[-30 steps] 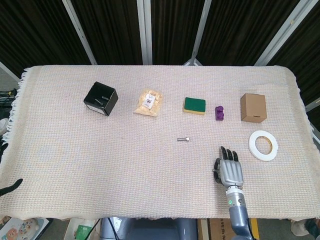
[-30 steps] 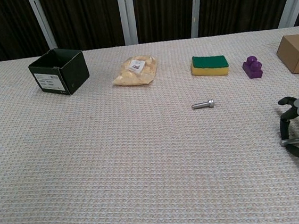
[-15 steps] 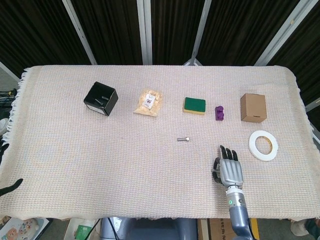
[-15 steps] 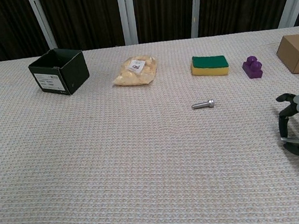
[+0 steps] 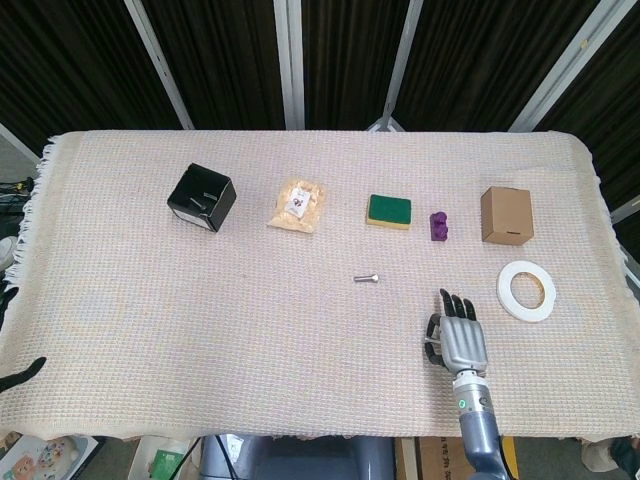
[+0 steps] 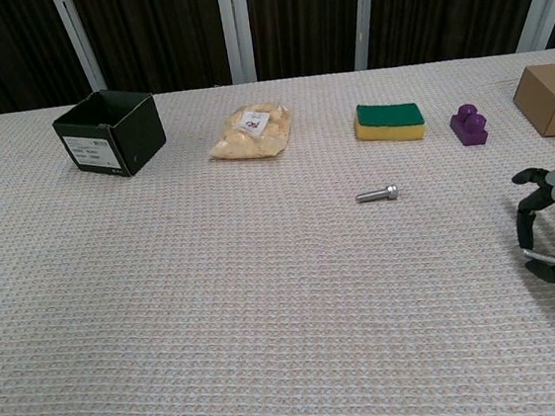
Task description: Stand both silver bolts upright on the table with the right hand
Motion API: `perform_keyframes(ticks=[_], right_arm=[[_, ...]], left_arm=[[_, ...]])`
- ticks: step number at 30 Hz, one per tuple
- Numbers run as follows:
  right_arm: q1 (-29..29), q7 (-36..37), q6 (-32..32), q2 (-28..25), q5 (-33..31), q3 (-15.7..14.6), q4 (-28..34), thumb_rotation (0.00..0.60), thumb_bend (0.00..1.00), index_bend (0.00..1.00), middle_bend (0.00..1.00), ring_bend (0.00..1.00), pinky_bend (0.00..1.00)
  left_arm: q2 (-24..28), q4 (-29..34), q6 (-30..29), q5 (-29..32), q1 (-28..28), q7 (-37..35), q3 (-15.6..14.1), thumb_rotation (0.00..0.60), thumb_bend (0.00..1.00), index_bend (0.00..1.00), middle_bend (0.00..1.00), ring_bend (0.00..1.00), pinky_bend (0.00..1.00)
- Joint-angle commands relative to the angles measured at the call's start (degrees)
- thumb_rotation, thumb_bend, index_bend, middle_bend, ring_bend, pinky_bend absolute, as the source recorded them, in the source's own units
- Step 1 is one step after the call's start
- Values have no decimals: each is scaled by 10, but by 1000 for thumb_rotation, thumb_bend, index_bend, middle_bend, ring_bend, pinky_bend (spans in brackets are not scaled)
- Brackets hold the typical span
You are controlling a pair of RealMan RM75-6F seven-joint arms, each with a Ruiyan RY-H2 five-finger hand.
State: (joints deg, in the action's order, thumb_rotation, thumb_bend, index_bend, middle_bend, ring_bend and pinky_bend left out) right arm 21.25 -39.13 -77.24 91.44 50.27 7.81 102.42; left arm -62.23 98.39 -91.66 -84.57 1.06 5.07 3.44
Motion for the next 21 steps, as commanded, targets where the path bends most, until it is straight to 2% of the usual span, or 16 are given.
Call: perform_keyframes(ticks=[1, 21], right_arm=[[1, 3, 0, -2, -1, 2, 3, 600, 379, 614, 14, 42, 11], [5, 15, 0, -14, -9, 10, 22, 600, 379, 616, 14, 42, 11]], left_arm=[[0, 0, 0, 0, 0, 1, 0, 600, 123, 119, 64, 0, 154], [-1, 0, 0, 0, 0, 2, 0, 600, 123, 119, 64, 0, 154]])
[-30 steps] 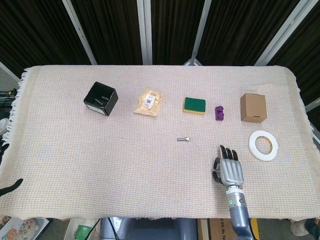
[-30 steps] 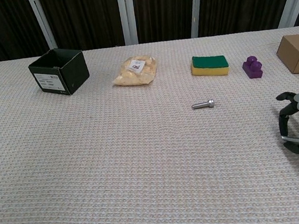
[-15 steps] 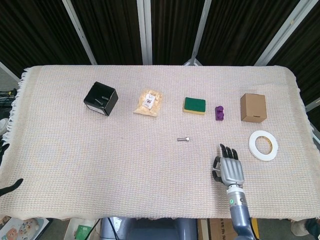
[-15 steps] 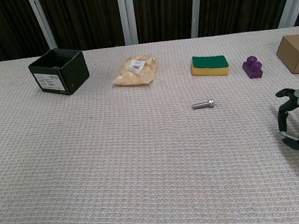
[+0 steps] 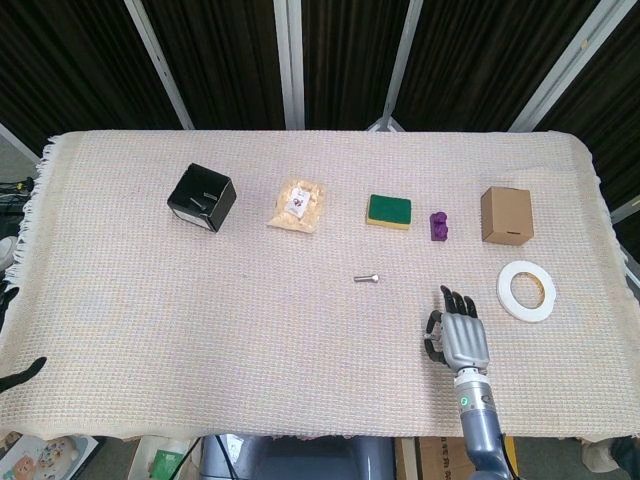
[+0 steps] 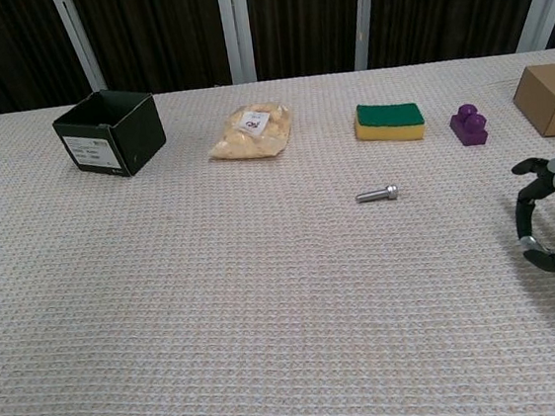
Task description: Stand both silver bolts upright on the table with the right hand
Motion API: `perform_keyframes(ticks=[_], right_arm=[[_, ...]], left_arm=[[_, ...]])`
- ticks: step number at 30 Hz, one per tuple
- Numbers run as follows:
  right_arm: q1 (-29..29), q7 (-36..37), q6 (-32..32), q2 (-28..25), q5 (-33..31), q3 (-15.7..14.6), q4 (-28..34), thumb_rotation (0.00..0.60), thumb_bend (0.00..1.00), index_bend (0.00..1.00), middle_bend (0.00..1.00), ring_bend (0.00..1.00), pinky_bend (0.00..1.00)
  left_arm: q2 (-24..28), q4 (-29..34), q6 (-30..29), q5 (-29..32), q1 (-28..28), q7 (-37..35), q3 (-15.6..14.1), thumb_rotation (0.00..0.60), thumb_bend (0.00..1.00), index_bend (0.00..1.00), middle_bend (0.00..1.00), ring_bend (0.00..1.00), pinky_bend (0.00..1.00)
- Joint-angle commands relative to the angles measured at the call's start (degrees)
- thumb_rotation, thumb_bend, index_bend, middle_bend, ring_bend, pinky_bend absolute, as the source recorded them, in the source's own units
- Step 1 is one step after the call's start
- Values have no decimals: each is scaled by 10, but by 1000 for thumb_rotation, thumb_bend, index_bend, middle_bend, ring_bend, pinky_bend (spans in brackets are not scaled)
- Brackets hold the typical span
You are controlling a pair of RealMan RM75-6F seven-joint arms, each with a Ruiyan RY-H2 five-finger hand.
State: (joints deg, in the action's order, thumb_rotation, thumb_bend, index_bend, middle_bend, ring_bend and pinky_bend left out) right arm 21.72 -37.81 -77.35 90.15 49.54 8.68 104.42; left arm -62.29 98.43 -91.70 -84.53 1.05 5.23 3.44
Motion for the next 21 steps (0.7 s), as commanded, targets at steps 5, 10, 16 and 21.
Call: perform_keyframes(ticks=[5, 10, 16, 21], right_arm=[[2, 5, 0, -6, -3, 4, 5, 600, 379, 616, 14, 42, 10], [3, 5, -1, -11, -8, 5, 8, 600, 379, 615, 14, 41, 10], [7, 6, 3, -11, -15, 5, 5, 600, 379, 616, 14, 42, 11], [9, 6, 3, -11, -13, 2, 6, 600, 379, 616, 14, 42, 10]], left_arm=[[0, 0, 0, 0, 0, 1, 0, 600, 123, 119, 64, 0, 154], [-1, 1, 0, 0, 0, 3, 0, 600, 122, 119, 64, 0, 154], [-1, 1, 0, 0, 0, 4, -1, 600, 122, 119, 64, 0, 154], [-1, 1, 1, 1, -1, 5, 0, 600, 122, 119, 64, 0, 154]])
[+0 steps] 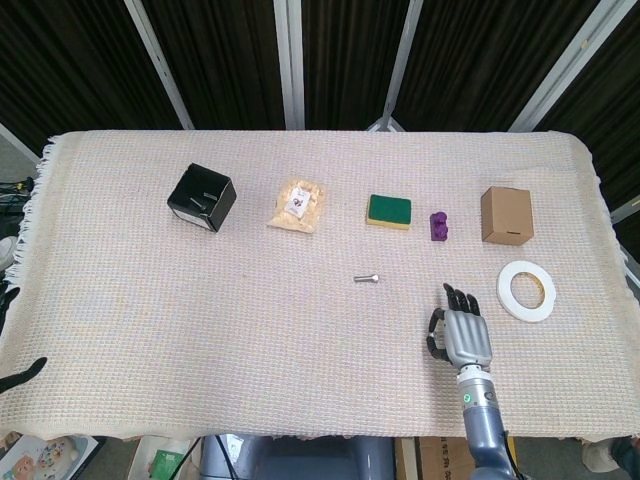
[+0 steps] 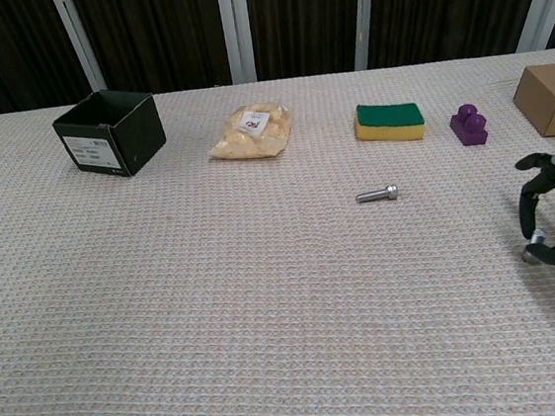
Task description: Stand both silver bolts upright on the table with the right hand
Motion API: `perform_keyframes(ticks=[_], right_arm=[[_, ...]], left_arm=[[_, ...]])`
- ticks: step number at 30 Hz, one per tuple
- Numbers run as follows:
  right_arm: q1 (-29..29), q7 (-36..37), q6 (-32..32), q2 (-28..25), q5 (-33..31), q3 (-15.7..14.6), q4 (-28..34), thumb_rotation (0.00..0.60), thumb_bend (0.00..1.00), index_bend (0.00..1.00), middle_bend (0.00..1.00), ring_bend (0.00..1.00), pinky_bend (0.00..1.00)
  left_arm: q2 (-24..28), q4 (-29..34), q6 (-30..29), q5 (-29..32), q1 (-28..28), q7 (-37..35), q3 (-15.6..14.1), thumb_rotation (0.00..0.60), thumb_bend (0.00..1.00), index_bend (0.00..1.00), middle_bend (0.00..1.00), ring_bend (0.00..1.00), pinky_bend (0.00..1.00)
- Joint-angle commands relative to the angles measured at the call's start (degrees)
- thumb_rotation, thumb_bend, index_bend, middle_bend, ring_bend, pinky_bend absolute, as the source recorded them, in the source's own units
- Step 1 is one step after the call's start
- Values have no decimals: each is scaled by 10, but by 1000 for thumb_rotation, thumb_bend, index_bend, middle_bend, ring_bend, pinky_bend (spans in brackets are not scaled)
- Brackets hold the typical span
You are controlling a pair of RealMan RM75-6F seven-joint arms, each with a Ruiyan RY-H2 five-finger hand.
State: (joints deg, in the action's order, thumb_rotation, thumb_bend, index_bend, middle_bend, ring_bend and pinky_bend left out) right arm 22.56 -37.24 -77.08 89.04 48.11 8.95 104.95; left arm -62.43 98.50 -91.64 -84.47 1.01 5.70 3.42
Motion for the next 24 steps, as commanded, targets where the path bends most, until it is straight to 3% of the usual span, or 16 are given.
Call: perform_keyframes(ticks=[1, 9, 24], right_arm=[[1, 1, 0, 0, 2, -1, 0, 600, 379, 616, 14, 42, 10], [4, -2, 0, -3, 0, -4, 1, 600, 379, 559, 14, 42, 10], [9, -4, -1, -7, -7, -1, 3, 600, 379, 540, 14, 42, 11]], left_arm=[[0, 0, 0, 0, 0, 0, 0, 600, 122, 119, 64, 0, 154], [0, 0, 0, 0, 0, -1, 0, 600, 123, 119, 64, 0, 154], [-1, 0, 0, 0, 0, 2, 0, 600, 122, 119, 64, 0, 154]])
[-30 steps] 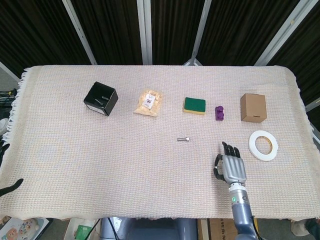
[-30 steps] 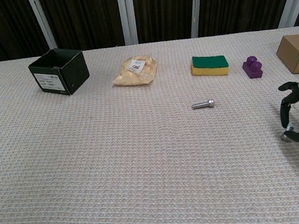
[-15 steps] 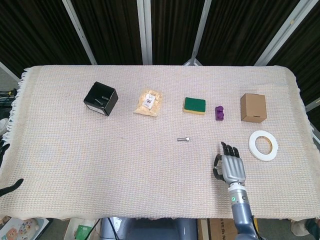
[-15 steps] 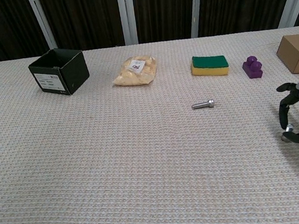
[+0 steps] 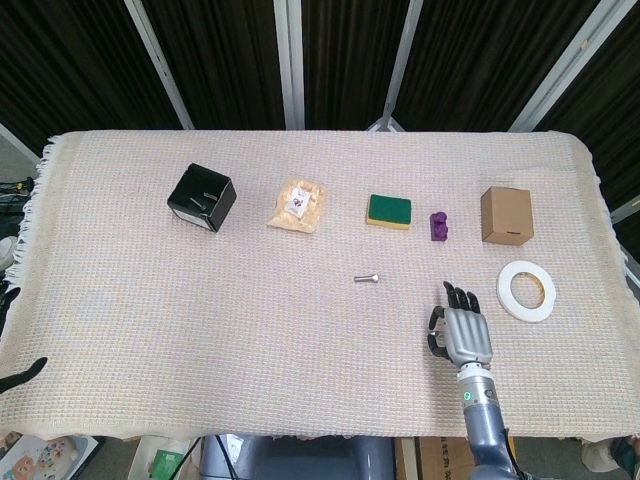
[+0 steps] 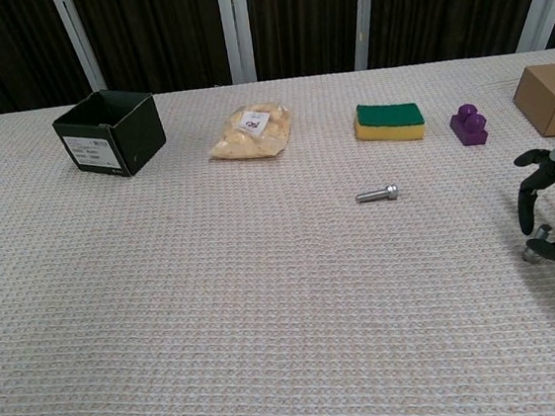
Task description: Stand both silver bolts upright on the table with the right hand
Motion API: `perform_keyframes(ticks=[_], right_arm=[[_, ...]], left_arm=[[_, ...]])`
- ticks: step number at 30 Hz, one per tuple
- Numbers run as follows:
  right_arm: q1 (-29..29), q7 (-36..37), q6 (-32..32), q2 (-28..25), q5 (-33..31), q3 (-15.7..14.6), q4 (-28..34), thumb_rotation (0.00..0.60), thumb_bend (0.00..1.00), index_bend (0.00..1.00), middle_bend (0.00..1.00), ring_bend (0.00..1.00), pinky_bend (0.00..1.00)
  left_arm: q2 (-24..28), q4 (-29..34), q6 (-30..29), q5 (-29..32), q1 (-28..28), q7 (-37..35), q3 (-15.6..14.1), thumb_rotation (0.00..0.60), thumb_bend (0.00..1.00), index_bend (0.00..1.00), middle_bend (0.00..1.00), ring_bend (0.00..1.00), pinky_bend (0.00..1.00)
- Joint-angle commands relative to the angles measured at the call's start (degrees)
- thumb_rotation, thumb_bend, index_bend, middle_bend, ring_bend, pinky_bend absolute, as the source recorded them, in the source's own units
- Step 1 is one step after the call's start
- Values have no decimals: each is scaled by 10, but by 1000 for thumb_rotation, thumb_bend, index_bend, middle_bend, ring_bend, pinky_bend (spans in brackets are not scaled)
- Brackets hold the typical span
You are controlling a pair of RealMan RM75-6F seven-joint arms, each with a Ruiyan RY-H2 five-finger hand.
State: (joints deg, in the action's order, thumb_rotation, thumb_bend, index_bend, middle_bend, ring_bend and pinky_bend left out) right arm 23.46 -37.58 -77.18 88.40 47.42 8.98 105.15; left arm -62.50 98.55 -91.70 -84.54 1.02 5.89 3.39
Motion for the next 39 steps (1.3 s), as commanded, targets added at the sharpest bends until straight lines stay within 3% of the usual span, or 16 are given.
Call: perform_keyframes(ticks=[1, 11, 14, 23, 33, 39], right_arm=[[0, 0, 0, -1, 0, -2, 2, 600, 379, 533, 14, 42, 11], [5, -11, -1, -3, 7, -10, 25, 600, 377, 409, 13, 41, 11], [17, -25, -9, 10, 7, 3, 28, 600, 365, 350, 13, 42, 11], [56, -89, -32, 51, -18, 33, 34, 600, 193, 194, 13, 23, 0], [98, -162, -69, 107, -55, 62, 36, 600, 191, 173, 12, 18, 0], [132, -196, -88, 168, -89, 92, -8, 600, 191, 172, 13, 18, 0]], left_arm=[[0, 0, 0, 0, 0, 0, 0, 600, 123, 119, 64, 0, 154], [1, 0, 1, 2, 0, -2, 1, 600, 123, 119, 64, 0, 154], [2, 0, 1, 1, 0, -5, 0, 600, 122, 119, 64, 0, 154], [5, -1, 4, 6, -1, -13, 2, 600, 123, 119, 64, 0, 154], [8, -2, 7, 9, -2, -21, 3, 600, 122, 119, 64, 0, 154], [10, -3, 10, 8, -3, -26, 3, 600, 123, 119, 64, 0, 154]])
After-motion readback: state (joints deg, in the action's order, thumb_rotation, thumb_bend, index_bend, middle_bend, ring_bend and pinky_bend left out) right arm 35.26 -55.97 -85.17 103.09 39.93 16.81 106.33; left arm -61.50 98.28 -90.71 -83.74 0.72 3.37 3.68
